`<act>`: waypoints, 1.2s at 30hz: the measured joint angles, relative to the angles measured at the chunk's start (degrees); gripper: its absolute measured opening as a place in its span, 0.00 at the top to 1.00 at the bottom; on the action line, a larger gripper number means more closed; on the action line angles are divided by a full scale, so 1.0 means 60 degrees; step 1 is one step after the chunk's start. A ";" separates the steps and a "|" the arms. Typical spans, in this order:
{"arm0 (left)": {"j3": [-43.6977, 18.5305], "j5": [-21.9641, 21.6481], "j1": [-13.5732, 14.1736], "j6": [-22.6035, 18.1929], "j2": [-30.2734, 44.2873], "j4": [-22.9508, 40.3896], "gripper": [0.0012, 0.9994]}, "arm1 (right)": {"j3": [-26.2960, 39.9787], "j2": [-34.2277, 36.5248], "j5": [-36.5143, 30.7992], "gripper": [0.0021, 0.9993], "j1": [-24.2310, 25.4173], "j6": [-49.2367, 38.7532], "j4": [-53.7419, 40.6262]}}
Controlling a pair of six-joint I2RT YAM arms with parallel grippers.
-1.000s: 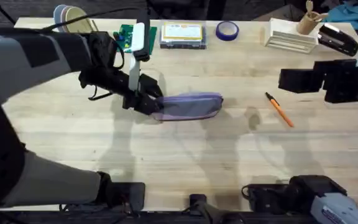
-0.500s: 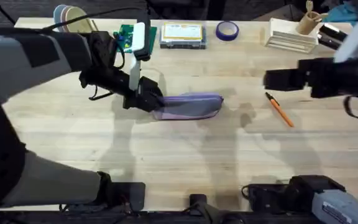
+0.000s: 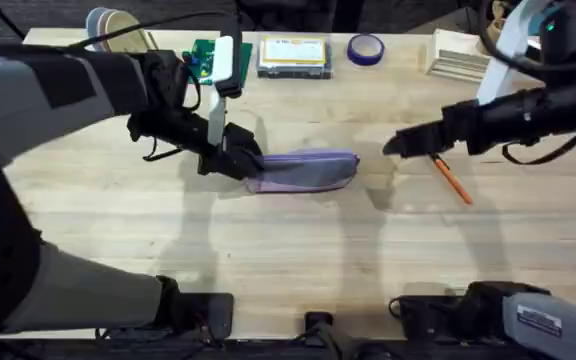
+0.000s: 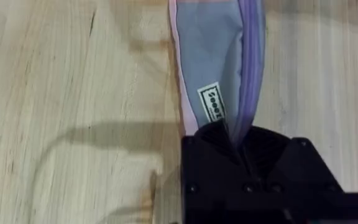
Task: Unzip the bag, pick up the pens from the table one at a time and place them inside, then zip the bag closed.
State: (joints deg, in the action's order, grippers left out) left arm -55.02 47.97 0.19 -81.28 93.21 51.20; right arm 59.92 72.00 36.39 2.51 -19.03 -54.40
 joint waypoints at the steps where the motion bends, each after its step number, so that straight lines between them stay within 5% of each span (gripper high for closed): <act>1: 0.0000 0.0000 0.0000 -0.0003 0.0000 0.0000 0.96 | 0.0000 0.0076 0.0188 0.00 0.0045 -0.0490 -0.0177; 11: 0.0000 0.0000 0.0000 0.0000 0.0000 0.0000 0.96 | 0.0000 0.0129 -0.0722 0.00 0.0129 -0.4325 0.0335; 25: 0.0000 0.0000 0.0000 -0.0002 0.0000 0.0000 0.96 | 0.0000 0.0125 -0.1364 0.00 0.0097 -0.5429 0.0549; 31: 0.0000 0.0000 0.0000 -0.0002 0.0000 0.0000 0.96 | 0.0000 0.0125 -0.0896 0.00 0.0082 -0.6958 0.0454; 33: 0.0000 0.0000 0.0000 -0.0003 0.0000 0.0000 0.96 | 0.0000 0.0129 -0.0622 0.14 0.0082 -0.7665 0.0354; 36: 0.0000 0.0002 0.0000 -0.0003 0.0000 0.0000 0.96 | 0.0002 0.0192 -0.0180 0.53 0.0082 -0.8197 0.0293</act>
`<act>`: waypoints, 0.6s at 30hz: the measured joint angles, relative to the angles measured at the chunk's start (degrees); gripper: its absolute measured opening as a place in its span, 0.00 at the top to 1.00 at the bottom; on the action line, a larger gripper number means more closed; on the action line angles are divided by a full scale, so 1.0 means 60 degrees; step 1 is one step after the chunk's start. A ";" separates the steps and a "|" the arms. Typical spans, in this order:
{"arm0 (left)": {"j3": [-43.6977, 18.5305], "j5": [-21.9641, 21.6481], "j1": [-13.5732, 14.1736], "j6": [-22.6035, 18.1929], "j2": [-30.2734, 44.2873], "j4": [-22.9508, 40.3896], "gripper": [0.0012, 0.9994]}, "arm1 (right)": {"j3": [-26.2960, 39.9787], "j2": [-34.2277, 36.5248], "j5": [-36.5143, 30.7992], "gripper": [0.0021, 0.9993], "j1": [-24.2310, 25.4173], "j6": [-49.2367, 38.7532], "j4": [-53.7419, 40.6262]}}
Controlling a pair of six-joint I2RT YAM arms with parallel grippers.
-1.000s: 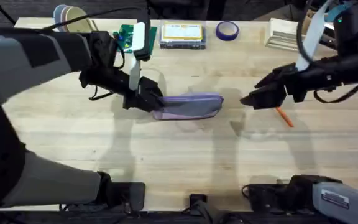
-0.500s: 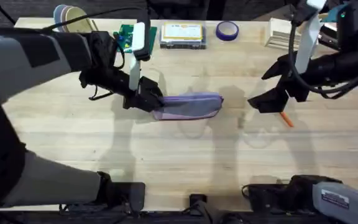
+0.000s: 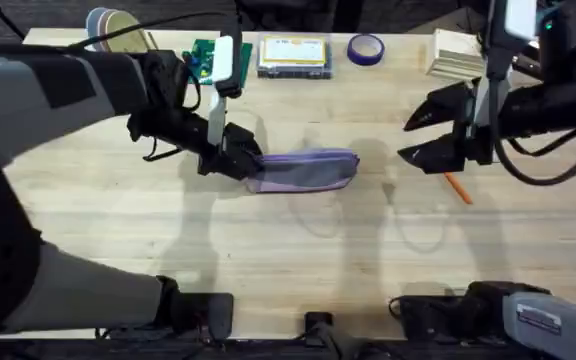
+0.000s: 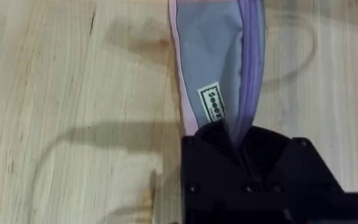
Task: Unzip the bag, pick up the pens from the table one at a time and place them inside, then zip the bag closed.
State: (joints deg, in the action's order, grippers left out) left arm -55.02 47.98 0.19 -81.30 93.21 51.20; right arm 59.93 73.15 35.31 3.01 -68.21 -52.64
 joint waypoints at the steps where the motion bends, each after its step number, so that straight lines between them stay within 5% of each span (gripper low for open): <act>1: 0.0000 -0.0002 0.0000 0.0004 0.0000 0.0000 0.96 | 0.0002 0.0082 0.0131 0.52 0.0000 -0.0133 -0.0014; 4: 0.0000 -0.0002 0.0000 0.0001 0.0000 0.0000 0.96 | 0.0002 0.0362 0.0343 0.37 0.0000 -0.0403 -0.0005; 11: 0.0000 0.0002 0.0000 0.0000 0.0000 0.0000 0.96 | 0.0002 0.0722 0.0528 0.32 0.0000 -0.0631 -0.0007; 15: 0.0000 0.0002 0.0000 0.0003 0.0000 0.0000 0.96 | 0.0002 0.0941 0.0568 0.04 0.0000 -0.0702 -0.0003; 18: 0.0000 -0.0002 0.0000 0.0000 0.0000 0.0000 0.96 | 0.0002 0.1186 0.0569 0.00 0.0000 -0.0712 0.0004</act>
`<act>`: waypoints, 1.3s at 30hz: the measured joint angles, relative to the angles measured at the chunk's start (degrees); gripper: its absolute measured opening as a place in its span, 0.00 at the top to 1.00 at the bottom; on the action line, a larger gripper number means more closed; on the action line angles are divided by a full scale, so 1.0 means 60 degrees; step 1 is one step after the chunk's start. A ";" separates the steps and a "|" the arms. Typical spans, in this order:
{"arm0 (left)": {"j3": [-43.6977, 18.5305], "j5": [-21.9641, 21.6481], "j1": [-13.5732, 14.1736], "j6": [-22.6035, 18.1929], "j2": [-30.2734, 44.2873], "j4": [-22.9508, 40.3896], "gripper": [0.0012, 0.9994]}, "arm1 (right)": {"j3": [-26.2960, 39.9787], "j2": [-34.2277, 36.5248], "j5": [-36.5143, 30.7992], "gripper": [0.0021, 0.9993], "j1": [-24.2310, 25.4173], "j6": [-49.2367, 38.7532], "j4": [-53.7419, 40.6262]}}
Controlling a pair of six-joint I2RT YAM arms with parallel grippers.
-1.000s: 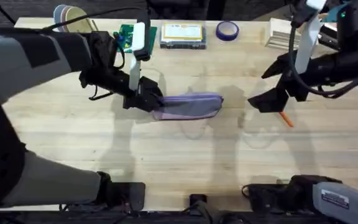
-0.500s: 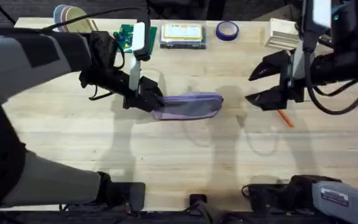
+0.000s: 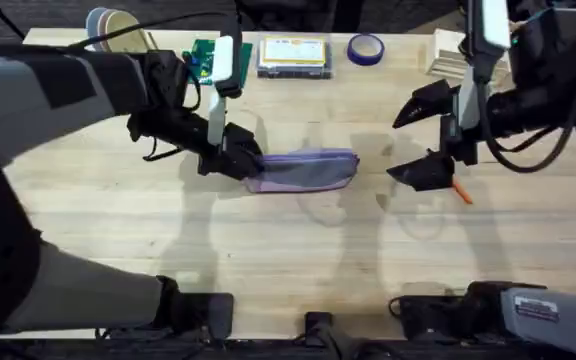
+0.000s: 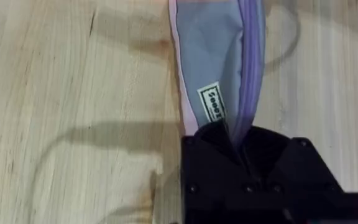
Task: Unzip the bag, pick up the pens from the table one at a time and place them inside, then zip the bag closed.
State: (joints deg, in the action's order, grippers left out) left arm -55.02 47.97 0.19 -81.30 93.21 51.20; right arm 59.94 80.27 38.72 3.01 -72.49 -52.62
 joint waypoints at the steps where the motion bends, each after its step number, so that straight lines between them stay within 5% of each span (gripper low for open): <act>1: 0.0000 0.0003 0.0000 0.0001 0.0000 0.0000 0.96 | 0.0000 0.0062 0.0000 0.00 0.0000 0.0000 0.0000; 8: 0.0000 0.0002 0.0000 0.0000 0.0000 0.0000 0.96 | 0.0000 0.0141 0.0000 0.00 0.0000 0.0000 0.0000; 24: 0.0000 0.0000 0.0000 0.0000 0.0000 0.0003 0.96 | 0.0004 0.2263 0.0260 0.01 -0.1469 -0.0004 0.1044; 33: 0.0000 0.0003 0.0000 0.0000 0.0000 0.0004 0.96 | 0.0004 0.2283 0.0270 0.25 -0.1479 0.0000 0.1235; 39: 0.0000 0.0003 0.0000 0.0000 0.0000 0.0001 0.96 | 0.0004 0.2283 0.0273 0.61 -0.1475 -0.0004 0.1353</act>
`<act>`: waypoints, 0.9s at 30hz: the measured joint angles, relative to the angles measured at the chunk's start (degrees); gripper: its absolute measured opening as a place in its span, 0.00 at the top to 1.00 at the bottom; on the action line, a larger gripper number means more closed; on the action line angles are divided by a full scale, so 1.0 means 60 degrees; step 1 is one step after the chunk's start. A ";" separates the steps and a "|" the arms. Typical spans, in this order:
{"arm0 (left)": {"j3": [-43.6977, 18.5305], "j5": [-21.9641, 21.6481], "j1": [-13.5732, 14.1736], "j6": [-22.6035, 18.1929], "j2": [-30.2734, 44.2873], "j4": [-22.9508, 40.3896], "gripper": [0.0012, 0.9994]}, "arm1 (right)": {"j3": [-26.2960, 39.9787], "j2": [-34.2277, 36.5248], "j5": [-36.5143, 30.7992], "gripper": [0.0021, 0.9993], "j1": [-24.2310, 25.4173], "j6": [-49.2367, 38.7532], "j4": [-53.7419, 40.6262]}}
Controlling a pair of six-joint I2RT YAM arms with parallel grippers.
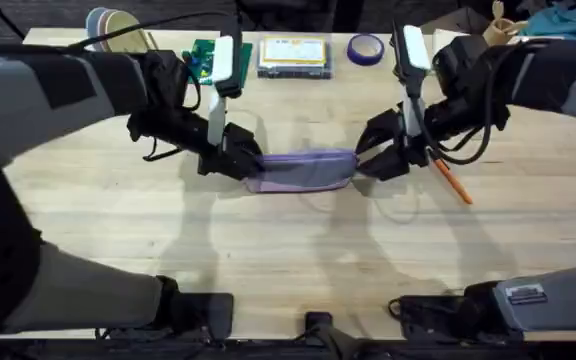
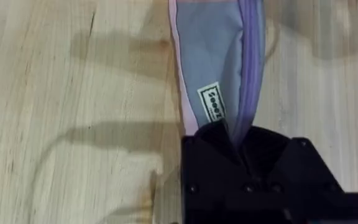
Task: Unzip the bag, pick up the pens from the table one at a time and place them inside, then zip the bag closed.
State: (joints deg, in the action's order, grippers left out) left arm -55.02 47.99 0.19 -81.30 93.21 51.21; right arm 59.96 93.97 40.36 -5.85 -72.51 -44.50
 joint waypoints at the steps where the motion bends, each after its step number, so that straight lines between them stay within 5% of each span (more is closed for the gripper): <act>1: 0.0000 0.0000 0.0000 0.0000 0.0000 0.0000 0.96 | 0.0000 0.0000 0.0000 0.65 0.0000 0.0001 0.0000; 4: 0.0000 0.0000 0.0000 0.0000 0.0000 -0.0001 0.96 | 0.0000 0.0000 0.0000 0.77 0.0000 -0.0002 -0.0001; 5: 0.0000 -0.0002 0.0000 0.0000 0.0000 -0.0001 0.96 | 0.0000 0.0000 0.0004 0.94 -0.0002 -0.0004 -0.0012; 6: 0.0000 -0.0001 0.0000 0.0000 0.0000 -0.0001 0.96 | 0.0000 0.0000 0.0000 0.96 -0.0004 -0.0004 -0.0019; 27: 0.0000 0.0025 0.0011 0.0000 0.0000 0.0059 0.96 | 0.0455 -0.1231 -0.0255 0.97 -0.0274 -0.0022 -0.0591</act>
State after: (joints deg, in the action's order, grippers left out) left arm -55.02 48.14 0.25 -81.30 93.21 51.56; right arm 62.70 86.59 38.83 -7.49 -72.64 -48.05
